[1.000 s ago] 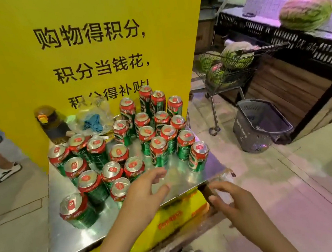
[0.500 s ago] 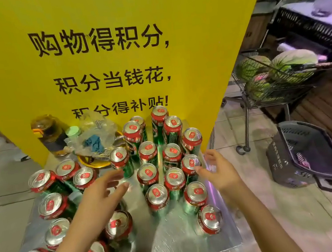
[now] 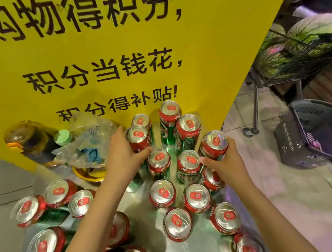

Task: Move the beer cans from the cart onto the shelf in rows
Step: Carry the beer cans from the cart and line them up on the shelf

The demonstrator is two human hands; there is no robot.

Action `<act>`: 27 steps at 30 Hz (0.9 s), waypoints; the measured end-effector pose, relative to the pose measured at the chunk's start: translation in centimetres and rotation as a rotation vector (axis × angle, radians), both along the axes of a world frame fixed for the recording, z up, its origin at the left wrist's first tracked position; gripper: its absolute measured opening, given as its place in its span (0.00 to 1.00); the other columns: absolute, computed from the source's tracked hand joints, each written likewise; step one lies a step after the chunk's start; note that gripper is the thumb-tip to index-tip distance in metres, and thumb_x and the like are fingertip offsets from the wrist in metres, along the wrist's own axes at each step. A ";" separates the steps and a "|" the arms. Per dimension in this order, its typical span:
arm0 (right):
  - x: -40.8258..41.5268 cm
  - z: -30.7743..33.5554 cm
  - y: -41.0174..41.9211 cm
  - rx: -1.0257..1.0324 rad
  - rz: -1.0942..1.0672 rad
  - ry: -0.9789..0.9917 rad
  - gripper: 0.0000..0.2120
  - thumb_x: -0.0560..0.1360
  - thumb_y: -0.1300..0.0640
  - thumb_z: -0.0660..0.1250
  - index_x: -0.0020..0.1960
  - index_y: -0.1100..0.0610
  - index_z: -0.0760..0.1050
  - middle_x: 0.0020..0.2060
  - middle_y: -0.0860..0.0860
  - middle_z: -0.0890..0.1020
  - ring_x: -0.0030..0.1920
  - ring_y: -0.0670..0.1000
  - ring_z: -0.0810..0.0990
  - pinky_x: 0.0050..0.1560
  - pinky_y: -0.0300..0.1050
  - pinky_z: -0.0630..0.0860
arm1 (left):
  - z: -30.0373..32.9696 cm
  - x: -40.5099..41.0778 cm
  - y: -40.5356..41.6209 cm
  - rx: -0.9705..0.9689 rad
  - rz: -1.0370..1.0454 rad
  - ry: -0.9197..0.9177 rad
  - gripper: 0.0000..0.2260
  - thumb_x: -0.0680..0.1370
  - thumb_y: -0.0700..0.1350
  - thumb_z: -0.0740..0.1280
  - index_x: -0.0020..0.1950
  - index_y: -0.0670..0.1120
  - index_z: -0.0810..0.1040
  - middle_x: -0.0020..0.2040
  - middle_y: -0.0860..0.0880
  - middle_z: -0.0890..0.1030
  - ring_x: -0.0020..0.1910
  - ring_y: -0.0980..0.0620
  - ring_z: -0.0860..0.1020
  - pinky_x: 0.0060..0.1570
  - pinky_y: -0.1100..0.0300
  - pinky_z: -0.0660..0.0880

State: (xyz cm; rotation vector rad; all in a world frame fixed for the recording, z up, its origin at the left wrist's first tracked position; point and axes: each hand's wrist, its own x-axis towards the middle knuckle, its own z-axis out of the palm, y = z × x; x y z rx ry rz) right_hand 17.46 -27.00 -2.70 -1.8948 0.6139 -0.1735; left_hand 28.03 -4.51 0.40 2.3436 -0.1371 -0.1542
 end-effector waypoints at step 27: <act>-2.8 8.8 -2.9 -0.037 -0.057 -0.341 0.29 0.62 0.62 0.79 0.60 0.50 0.73 0.52 0.44 0.81 0.51 0.41 0.79 0.51 0.34 0.73 | 7.6 -4.3 -0.9 -0.410 0.286 -0.339 0.36 0.64 0.47 0.79 0.67 0.47 0.66 0.52 0.59 0.72 0.50 0.65 0.70 0.46 0.81 0.64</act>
